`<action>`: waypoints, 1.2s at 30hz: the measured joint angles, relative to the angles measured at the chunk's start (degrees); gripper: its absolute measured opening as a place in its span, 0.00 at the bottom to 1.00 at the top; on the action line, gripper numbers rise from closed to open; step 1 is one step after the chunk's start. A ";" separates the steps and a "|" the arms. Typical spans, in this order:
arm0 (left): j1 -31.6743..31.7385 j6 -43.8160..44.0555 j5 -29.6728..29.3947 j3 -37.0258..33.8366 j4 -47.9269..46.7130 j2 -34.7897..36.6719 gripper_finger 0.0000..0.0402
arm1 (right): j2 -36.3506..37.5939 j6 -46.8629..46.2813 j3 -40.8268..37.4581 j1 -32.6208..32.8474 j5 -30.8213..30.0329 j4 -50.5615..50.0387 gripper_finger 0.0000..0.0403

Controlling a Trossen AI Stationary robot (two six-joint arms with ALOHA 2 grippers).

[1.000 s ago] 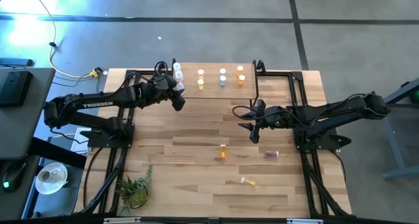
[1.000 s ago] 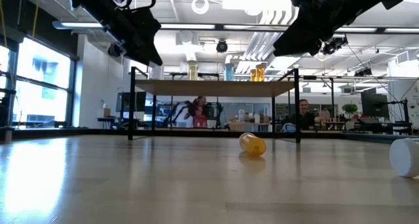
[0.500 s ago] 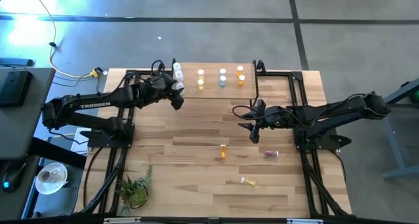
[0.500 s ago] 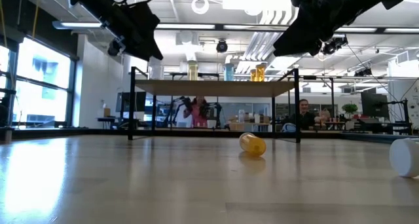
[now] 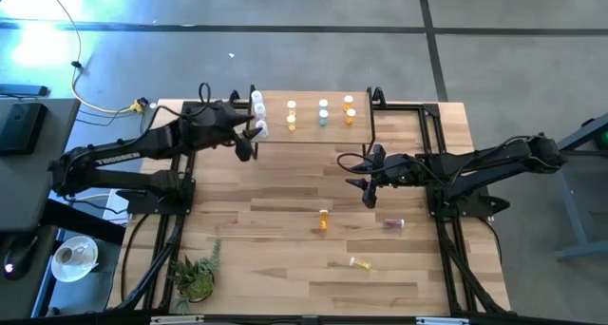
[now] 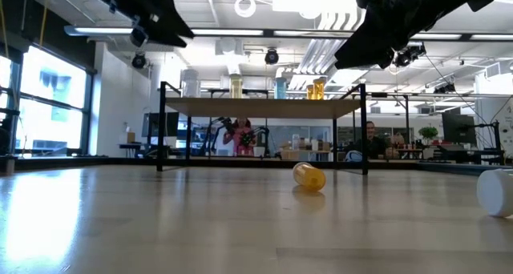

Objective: Pick and place medicine bottles onto shelf by color
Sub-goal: Put the orange pill bottle on the shelf aligned with the other orange pill bottles

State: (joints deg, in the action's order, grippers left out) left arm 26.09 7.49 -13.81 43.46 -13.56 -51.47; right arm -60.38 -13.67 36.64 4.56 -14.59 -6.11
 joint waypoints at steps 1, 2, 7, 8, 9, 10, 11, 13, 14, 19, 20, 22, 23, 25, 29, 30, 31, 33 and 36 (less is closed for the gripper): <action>-0.08 0.02 2.17 0.00 -0.01 0.47 0.54 | 0.00 -0.02 0.00 0.00 0.00 0.00 0.40; -0.32 0.02 4.00 0.00 -0.03 0.84 0.54 | 0.00 -0.02 0.00 0.00 0.00 0.00 0.40; -3.60 -0.16 7.59 0.02 -0.26 1.09 0.54 | 0.00 -0.02 0.00 0.00 0.00 0.00 0.40; -4.52 -0.16 7.50 0.02 -0.31 1.11 0.54 | 0.00 -0.02 0.00 0.00 0.00 0.00 0.40; -5.52 -0.16 7.26 0.00 -0.31 1.09 0.54 | 0.00 -0.02 0.00 0.00 0.00 0.00 0.40; -6.46 -0.18 7.08 -0.38 0.58 0.93 0.54 | 0.00 -0.02 0.00 0.00 0.00 -0.02 0.40; -7.44 -0.18 6.82 -1.11 1.64 0.84 0.54 | 0.00 -0.02 0.00 0.00 0.00 -0.02 0.40; -9.00 -0.16 5.65 -3.54 4.14 0.82 0.54 | 0.00 -0.02 0.00 0.00 0.00 -0.03 0.40; -9.61 -0.11 4.94 -4.79 5.47 0.78 0.54 | 0.00 -0.02 0.00 0.00 0.00 -0.04 0.40; -11.88 1.37 2.69 -10.24 10.30 0.77 0.54 | 0.02 -3.17 -0.02 0.00 0.02 -2.06 0.40; -12.39 1.38 2.69 -11.04 11.31 0.77 0.54 | 0.02 -4.23 -0.02 0.00 0.15 -2.98 0.40; -13.46 1.35 2.90 -12.40 13.13 0.77 0.54 | 0.02 -6.55 -0.02 0.00 1.68 -5.55 0.40; -13.92 1.40 3.14 -12.85 13.67 0.76 0.54 | 0.02 -8.15 -0.02 0.00 2.40 -6.88 0.40; -14.84 1.41 3.28 -13.03 13.88 0.73 0.54 | 0.04 -11.76 -0.02 0.00 4.49 -10.13 0.40; -16.08 1.35 3.22 -13.03 15.15 0.73 0.54 | 0.04 -18.67 -0.04 0.00 8.63 -17.69 0.40; -16.22 1.34 3.22 -13.05 15.87 0.73 0.54 | 0.04 -20.12 -0.04 0.00 10.07 -19.78 0.40; -16.39 1.06 3.24 -13.05 16.56 0.73 0.54 | 0.04 -21.68 -0.04 0.14 11.47 -21.88 0.40; -16.67 0.11 3.25 -13.05 17.87 0.70 0.54 | 0.04 -25.19 -0.04 1.08 13.03 -25.71 0.40; -16.83 -0.18 4.36 -13.05 20.29 -0.05 0.54 | 0.04 -29.46 -0.04 3.82 14.08 -30.20 0.40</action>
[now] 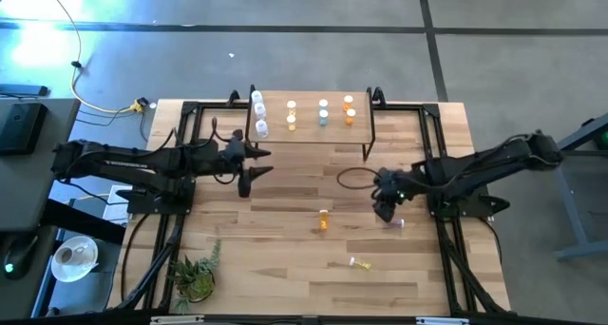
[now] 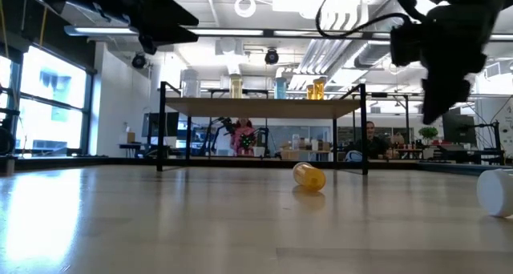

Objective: Pick and place medicine bottles onto shelf by color
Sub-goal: Put the orange pill bottle on the shelf aligned with the other orange pill bottles

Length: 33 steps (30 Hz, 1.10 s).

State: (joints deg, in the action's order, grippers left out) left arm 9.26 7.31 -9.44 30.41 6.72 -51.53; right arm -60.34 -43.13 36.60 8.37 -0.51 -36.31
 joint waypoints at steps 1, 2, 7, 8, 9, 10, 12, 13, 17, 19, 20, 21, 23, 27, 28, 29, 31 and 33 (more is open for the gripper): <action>0.00 -0.01 0.69 0.00 0.89 -0.39 0.54 | 0.00 -1.30 0.00 1.18 0.02 -1.00 0.40; 0.00 -0.02 1.43 0.00 1.59 -0.81 0.54 | 0.00 -2.44 0.00 2.31 0.04 -1.57 0.40; 0.00 0.00 2.83 0.01 4.39 -3.64 0.54 | 0.00 -8.65 0.00 7.21 -0.77 -2.04 0.40; 0.00 0.00 2.83 0.00 4.64 -4.22 0.54 | 0.00 -9.47 0.00 8.12 -1.21 -2.04 0.40; 0.00 0.00 2.83 0.00 4.90 -4.77 0.54 | 0.00 -10.15 0.00 8.88 -2.15 -2.00 0.40; 0.01 0.00 2.83 0.00 5.33 -5.43 0.54 | 0.00 -10.94 0.00 9.56 -3.11 -2.00 0.40; 0.02 0.00 2.83 0.00 5.85 -6.85 0.54 | -0.02 -12.31 0.00 10.60 -4.74 -1.45 0.40; 0.02 0.00 2.85 0.00 6.13 -7.59 0.54 | -0.02 -12.66 0.00 10.98 -5.81 -0.67 0.40; 0.02 0.00 2.85 0.00 7.64 -9.85 0.54 | -0.02 -12.77 0.00 11.31 -10.17 6.08 0.40; 0.02 0.00 2.85 0.00 7.60 -10.55 0.54 | -0.02 -11.17 0.00 11.31 -11.40 10.44 0.40; 0.02 0.00 2.85 0.00 7.60 -10.66 0.54 | -0.02 -10.43 0.00 11.29 -11.68 12.48 0.40; 0.02 -0.03 2.85 0.00 7.61 -10.70 0.54 | -0.02 -9.39 0.00 11.26 -12.15 14.33 0.40; 0.02 -0.73 2.84 0.00 7.60 -10.71 0.54 | -0.02 -7.83 0.02 11.13 -13.06 17.30 0.40; 0.07 -3.54 2.61 0.00 7.29 -9.78 0.54 | -0.04 -5.88 1.80 11.13 -15.21 18.96 0.40; 0.12 -4.15 2.30 0.00 7.03 -9.46 0.54 | -0.04 -5.86 2.42 11.13 -16.02 18.99 0.40; 0.17 -4.79 1.86 0.00 6.82 -9.09 0.54 | -0.04 -5.82 3.06 11.13 -16.56 18.92 0.40; 0.20 -5.97 0.75 0.00 6.05 -8.36 0.54 | -0.13 -4.96 4.48 11.13 -17.49 18.96 0.40; 0.20 -7.11 -0.41 -0.01 4.54 -7.50 0.54 | -0.73 -4.01 6.25 11.13 -18.11 19.10 0.40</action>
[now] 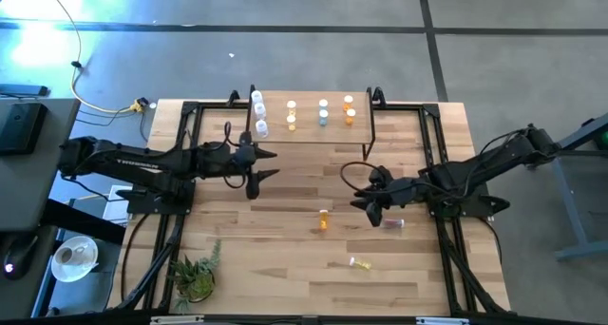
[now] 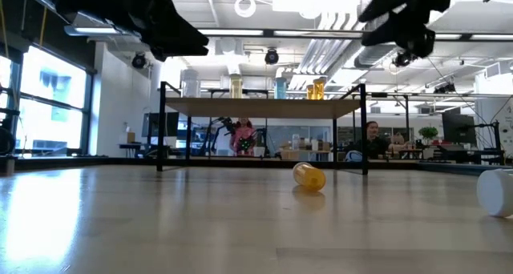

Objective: Pick and place medicine bottles onto shelf by color
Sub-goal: Put the orange pill bottle on the shelf aligned with the other orange pill bottles

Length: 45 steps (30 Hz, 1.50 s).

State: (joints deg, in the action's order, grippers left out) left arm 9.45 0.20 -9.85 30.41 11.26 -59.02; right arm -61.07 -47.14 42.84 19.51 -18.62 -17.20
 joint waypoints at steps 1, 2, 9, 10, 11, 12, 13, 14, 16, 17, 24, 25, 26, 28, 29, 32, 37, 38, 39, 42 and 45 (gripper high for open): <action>0.00 -0.66 -0.43 -0.02 -0.65 0.48 0.54 | -0.42 0.67 0.85 0.00 -0.08 -0.08 0.40; 0.00 -0.86 -0.84 -0.02 -1.19 1.02 0.54 | -1.11 1.05 1.85 0.00 -0.10 -0.20 0.40; 0.00 -1.02 -1.75 -0.02 -6.72 5.08 0.54 | -8.60 4.52 10.75 0.04 0.26 -3.31 0.40; 0.00 -1.02 -1.73 -0.02 -7.71 5.62 0.54 | -9.77 4.65 12.15 0.04 0.26 -4.73 0.40; 0.00 -1.00 -1.73 -0.02 -8.84 6.14 0.54 | -11.05 4.65 13.76 0.04 0.26 -6.27 0.40; 0.00 -0.98 -1.75 -0.02 -9.59 6.56 0.54 | -12.17 4.62 15.16 0.04 0.32 -8.07 0.40; 0.00 -0.92 -1.73 -0.02 -10.31 6.85 0.54 | -13.31 4.60 16.56 0.04 0.33 -10.02 0.40; 0.00 -0.89 -1.73 -0.02 -11.37 7.14 0.54 | -14.59 4.60 17.94 0.04 0.31 -11.56 0.40; 0.00 -0.89 -1.73 -0.02 -13.15 7.64 0.54 | -17.05 3.97 20.35 0.04 0.34 -14.13 0.40; 0.00 -0.89 -1.73 -0.02 -13.66 7.69 0.54 | -18.19 3.46 21.41 0.04 0.35 -15.49 0.40; 0.00 -1.72 -1.76 -0.02 -16.20 7.50 0.54 | -24.22 -0.71 24.11 0.04 0.42 -21.16 0.40; 0.00 -2.73 -1.77 -0.02 -15.95 7.39 0.54 | -24.62 -1.30 24.11 0.04 0.60 -22.05 0.40; 0.00 -3.94 -1.77 -0.02 -15.70 7.39 0.54 | -25.00 -2.03 24.11 0.04 0.94 -22.91 0.40; 0.00 -6.26 -1.81 -0.02 -14.36 7.39 0.54 | -25.67 -3.21 24.14 0.01 2.28 -24.03 0.40; 0.00 -7.15 -1.81 -0.02 -13.81 7.39 0.54 | -25.90 -3.86 24.14 -0.06 2.79 -24.49 0.40; 0.00 -9.43 -1.93 -0.02 -12.80 7.39 0.54 | -26.50 -4.30 24.14 -0.22 3.18 -24.42 0.40; 0.00 -11.41 -2.18 -0.02 -12.64 7.39 0.54 | -26.83 -5.65 24.16 -1.46 3.18 -24.25 0.40; 0.00 -11.38 -2.44 -0.02 -12.74 7.39 0.54 | -26.85 -5.79 24.16 -1.80 3.18 -24.27 0.40; 0.00 -11.38 -2.62 -0.02 -12.80 7.39 0.54 | -26.85 -5.71 24.16 -2.03 3.18 -24.25 0.40; 0.00 -11.36 -2.76 -0.02 -12.80 7.39 0.54 | -26.85 -5.50 24.16 -2.75 3.18 -24.14 0.40; 0.00 -10.89 -2.80 -0.02 -12.80 7.39 0.54 | -26.85 -5.56 24.16 -3.04 3.16 -24.12 0.40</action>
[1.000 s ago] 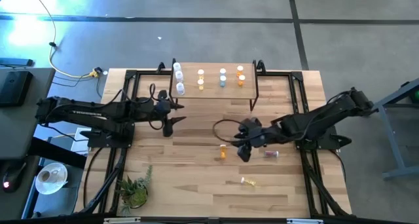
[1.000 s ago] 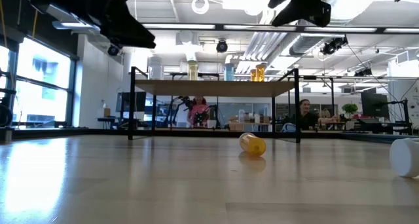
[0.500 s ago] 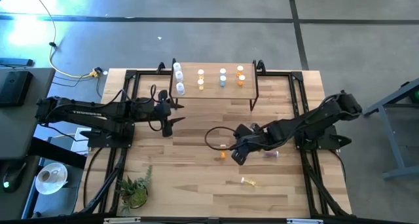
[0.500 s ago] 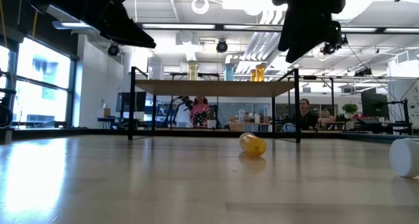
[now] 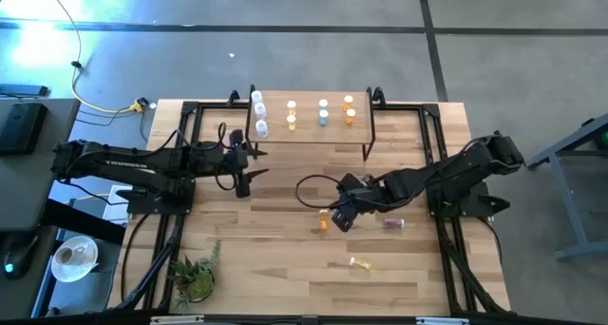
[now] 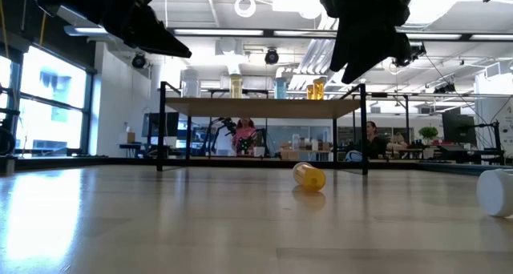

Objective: Pick and place medicine bottles onto shelf by color
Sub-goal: Put the orange pill bottle on the shelf aligned with the other orange pill bottles

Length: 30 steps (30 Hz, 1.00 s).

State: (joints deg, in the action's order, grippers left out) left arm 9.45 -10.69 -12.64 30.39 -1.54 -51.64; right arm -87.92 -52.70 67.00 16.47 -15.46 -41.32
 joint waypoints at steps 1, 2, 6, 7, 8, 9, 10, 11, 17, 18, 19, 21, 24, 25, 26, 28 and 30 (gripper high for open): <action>0.00 0.02 0.00 0.00 -0.05 0.00 0.54 | 0.00 0.01 0.00 0.00 0.01 0.00 0.40; 0.00 0.27 0.00 0.00 -0.19 0.00 0.54 | 0.00 -0.04 0.00 0.00 0.00 0.12 0.40; 0.00 4.75 0.01 0.00 -0.38 0.00 0.54 | 0.00 -4.87 0.00 -0.26 0.03 1.22 0.40; 0.00 5.98 0.01 0.00 -0.39 0.00 0.54 | 0.00 -6.19 0.00 -0.34 0.04 1.70 0.40; 0.00 7.24 0.02 0.00 -0.41 0.00 0.54 | 0.00 -7.41 0.00 -0.37 0.10 2.15 0.40; 0.00 8.37 0.01 0.00 -0.39 0.00 0.54 | 0.00 -8.51 0.00 -0.37 0.55 2.60 0.40; 0.00 9.31 0.02 0.00 -0.42 0.00 0.54 | 0.00 -9.24 0.00 -0.38 1.25 3.13 0.40; 0.00 10.20 0.02 0.00 -0.42 0.00 0.54 | 0.00 -9.78 0.00 -0.39 2.08 3.62 0.40; 0.00 16.29 0.02 0.00 -0.91 0.00 0.54 | -1.09 -10.34 0.02 -0.33 2.68 7.57 0.40; 0.00 18.26 0.03 0.00 -1.83 0.00 0.54 | -1.77 -10.37 0.03 -0.33 2.91 7.62 0.40; 0.00 20.11 0.04 0.00 -3.09 0.00 0.54 | -2.53 -10.38 0.02 -0.33 3.57 7.98 0.40; 0.00 23.04 0.04 0.00 -6.26 0.00 0.54 | -4.32 -10.42 0.02 -0.35 4.77 8.75 0.40; 0.00 25.96 0.38 0.00 -10.94 0.00 0.54 | -7.10 -11.81 0.02 -0.35 5.75 9.64 0.40; -0.01 26.55 0.58 0.00 -12.04 0.00 0.54 | -7.97 -12.68 0.02 -0.35 6.15 9.82 0.40; -0.04 26.90 0.94 0.00 -12.85 0.00 0.54 | -8.81 -13.54 0.02 -0.35 6.71 9.91 0.40; -0.09 27.05 1.68 0.00 -13.57 0.00 0.54 | -10.66 -15.15 0.02 -0.35 7.95 10.15 0.40; -0.11 27.04 2.01 0.00 -13.53 0.00 0.54 | -12.16 -16.16 0.02 -0.35 8.76 10.82 0.40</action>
State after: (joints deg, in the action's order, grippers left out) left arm 9.34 16.34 -10.63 30.39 -15.07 -51.64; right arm -100.08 -68.86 67.02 16.12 -6.70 -30.50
